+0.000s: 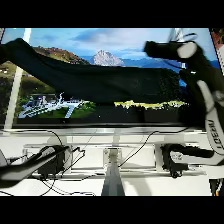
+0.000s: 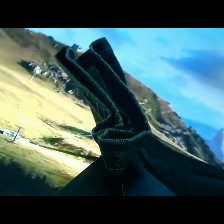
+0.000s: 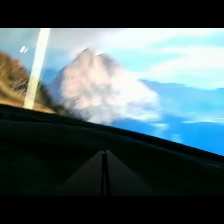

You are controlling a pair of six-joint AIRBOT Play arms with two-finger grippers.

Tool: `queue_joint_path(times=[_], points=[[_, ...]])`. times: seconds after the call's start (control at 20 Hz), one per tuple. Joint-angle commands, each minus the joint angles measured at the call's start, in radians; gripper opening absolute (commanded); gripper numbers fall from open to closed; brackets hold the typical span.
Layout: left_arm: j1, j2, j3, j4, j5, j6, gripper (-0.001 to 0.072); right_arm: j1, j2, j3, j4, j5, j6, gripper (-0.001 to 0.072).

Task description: Fold the clothes and pants, and hang the long-sleeved shirts on hangers.

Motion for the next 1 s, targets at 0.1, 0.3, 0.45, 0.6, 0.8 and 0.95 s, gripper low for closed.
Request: queue_joint_path(times=[0.1,0.3,0.45,0.6,0.8,0.95], points=[[-0.001,0.230,0.000,-0.039,-0.138,-0.001,0.0018,0.322,-0.292,0.270,0.097,0.017,0.073,0.0018],[-0.001,0.234,0.000,-0.188,-0.138,0.000,0.0018,0.516,-0.530,0.517,0.309,0.024,0.117,0.0018],[-0.004,0.198,-0.002,-0.267,-0.138,0.002,0.0018,0.643,-0.659,0.681,0.405,0.052,0.117,0.0018],[-0.034,0.157,-0.002,-0.277,-0.134,0.005,0.0018,0.702,-0.671,0.677,0.415,0.075,0.116,0.0019],[-0.149,0.091,-0.003,-0.277,-0.135,0.003,0.0018,0.613,-0.653,0.677,0.359,0.171,0.113,0.0019],[-0.294,0.047,-0.003,-0.277,-0.135,0.003,0.0018,0.442,-0.595,0.677,0.286,0.252,0.113,0.0019]])
